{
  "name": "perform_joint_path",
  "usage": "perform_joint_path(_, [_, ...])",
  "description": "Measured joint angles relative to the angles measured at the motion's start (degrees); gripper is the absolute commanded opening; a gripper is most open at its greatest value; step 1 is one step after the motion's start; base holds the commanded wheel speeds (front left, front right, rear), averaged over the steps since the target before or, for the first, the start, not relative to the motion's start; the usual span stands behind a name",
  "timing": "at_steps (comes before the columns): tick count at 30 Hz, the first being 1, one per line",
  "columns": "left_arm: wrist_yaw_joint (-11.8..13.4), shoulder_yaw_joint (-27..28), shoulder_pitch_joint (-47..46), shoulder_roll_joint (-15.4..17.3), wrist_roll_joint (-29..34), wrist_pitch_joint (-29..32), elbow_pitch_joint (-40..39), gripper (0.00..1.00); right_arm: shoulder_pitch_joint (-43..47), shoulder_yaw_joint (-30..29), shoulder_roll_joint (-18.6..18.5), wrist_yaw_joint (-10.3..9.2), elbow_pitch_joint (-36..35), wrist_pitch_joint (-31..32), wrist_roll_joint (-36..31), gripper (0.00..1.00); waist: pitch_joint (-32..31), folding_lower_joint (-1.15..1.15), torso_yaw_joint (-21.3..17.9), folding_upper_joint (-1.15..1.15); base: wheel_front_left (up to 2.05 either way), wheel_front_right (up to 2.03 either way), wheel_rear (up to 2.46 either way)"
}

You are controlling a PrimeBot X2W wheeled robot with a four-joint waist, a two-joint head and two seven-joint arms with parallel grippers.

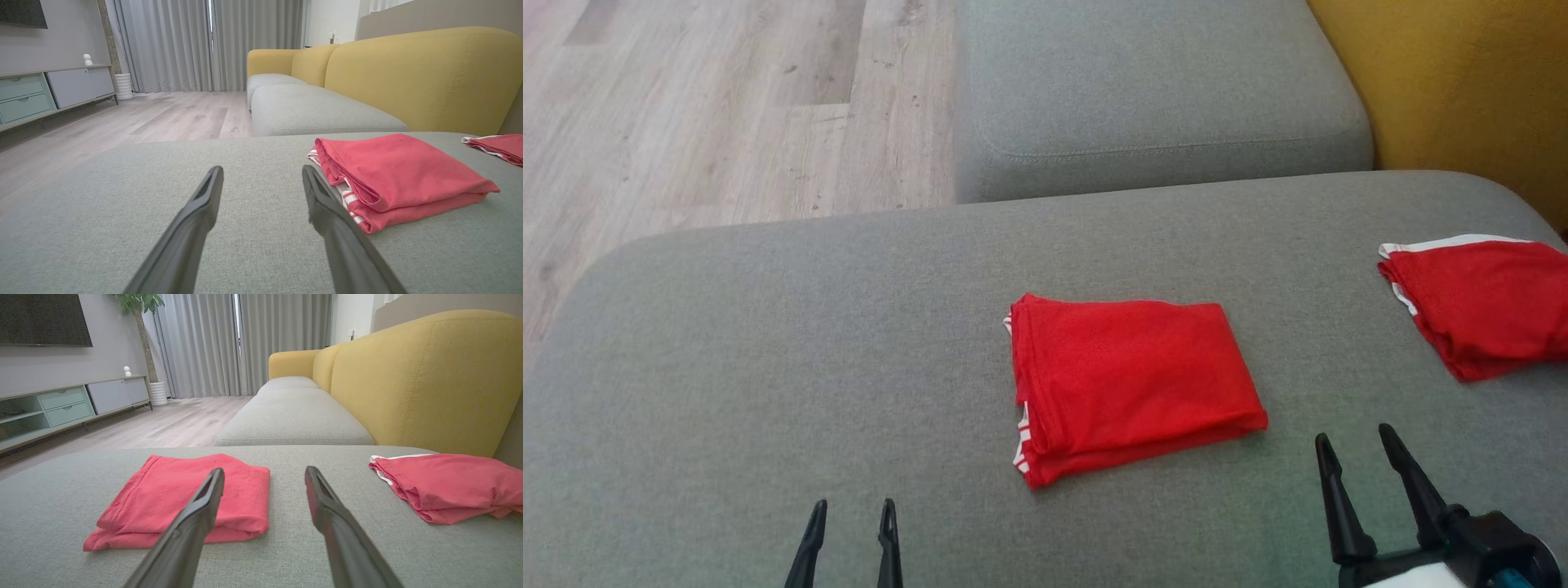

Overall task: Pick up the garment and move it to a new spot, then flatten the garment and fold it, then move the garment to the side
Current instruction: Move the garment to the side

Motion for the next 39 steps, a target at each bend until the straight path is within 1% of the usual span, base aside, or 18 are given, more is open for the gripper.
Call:
perform_joint_path(8, [0.1, 0.0, 0.0, 0.0, 0.0, 0.0, 0.0, 1.0, 0.0, 0.1, 0.0, 0.0, 0.6, 0.0, 0.1, 1.0, 0.6, 0.0, 0.6, 0.0, 0.0, 0.0, 0.0])
perform_joint_path(12, [0.3, -0.2, 0.0, 0.0, -0.1, 0.0, 0.0, 1.0, -0.6, 1.6, -0.1, 0.0, 4.5, 0.0, 2.7, 1.0, 1.6, 0.0, 0.6, 0.0, 0.0, 0.0, 0.0])
perform_joint_path(14, [0.6, -0.4, -0.1, 0.0, -0.1, 0.0, 0.0, 1.0, -2.4, 2.3, -0.3, 0.0, 7.8, 0.0, 4.6, 1.0, 2.5, 0.0, 0.6, 0.0, 0.0, 0.0, 0.0])
perform_joint_path(16, [0.6, -1.0, -0.7, 0.0, -0.2, 0.0, 0.1, 1.0, -6.2, 3.0, -0.9, 0.0, 11.6, 0.0, 6.7, 1.0, 3.3, 0.0, 0.7, 0.0, 0.0, 0.0, 0.0])
perform_joint_path(17, [0.6, -1.0, -0.7, 0.0, -0.2, 0.0, 0.1, 1.0, -6.2, 3.0, -0.9, 0.0, 11.6, 0.0, 6.7, 1.0, 3.3, 0.0, 0.7, 0.0, 0.0, 0.0, 0.0])
perform_joint_path(20, [0.8, -1.6, -1.3, 0.0, -1.1, 0.0, 0.1, 1.0, -13.5, 4.8, -2.0, 0.0, 18.0, 0.0, 9.7, 1.0, 4.6, 0.01, 0.8, 0.0, 0.0, 0.0, 0.0])
perform_joint_path(25, [0.8, -2.0, -2.6, 0.0, -1.1, 0.0, 0.0, 1.0, -24.3, 7.8, -3.4, 0.0, 27.9, 4.2, 14.5, 1.0, 6.7, 0.01, 1.2, 0.0, 0.0, 0.0, 0.0])
perform_joint_path(27, [0.8, -2.2, -3.4, 0.0, -1.1, 0.0, -0.1, 1.0, -27.9, 8.4, -3.7, 0.0, 31.6, 6.6, 16.0, 1.0, 7.7, 0.01, 1.5, 0.0, 0.0, 0.0, 0.0])
perform_joint_path(28, [0.8, -2.9, -4.5, 0.0, -1.1, 0.0, -0.1, 1.0, -31.3, 8.7, -3.9, 0.0, 35.1, 8.6, 17.4, 1.0, 8.8, 0.01, 1.9, 0.0, 0.0, 0.0, 0.0])
perform_joint_path(32, [0.8, -3.9, -6.6, -0.2, -1.1, 0.0, 0.0, 1.0, -36.3, 9.7, -4.4, 0.0, 40.8, 10.6, 20.3, 1.0, 10.7, 0.01, 3.0, 0.0, 0.0, 0.0, 0.0])
perform_joint_path(37, [0.8, -4.6, -7.0, -0.1, -1.3, 0.0, 0.5, 1.0, -39.1, 12.8, -4.3, 0.0, 46.1, 11.6, 23.2, 1.0, 12.3, 0.01, 4.1, 0.0, 0.0, 0.0, 0.0])
perform_joint_path(38, [0.8, -4.8, -7.1, -0.2, -1.2, 0.0, 0.6, 1.0, -39.2, 13.6, -4.2, 0.0, 46.8, 11.7, 23.6, 0.48, 12.6, 0.01, 4.3, 0.0, 0.0, 0.0, 0.0])
perform_joint_path(39, [0.8, -4.9, -7.3, -0.2, -1.2, 0.0, 0.6, 1.0, -39.3, 14.1, -4.0, 0.0, 47.1, 11.7, 24.3, 0.11, 12.8, 0.0, 4.4, 0.0, 0.0, 0.0, 0.0])
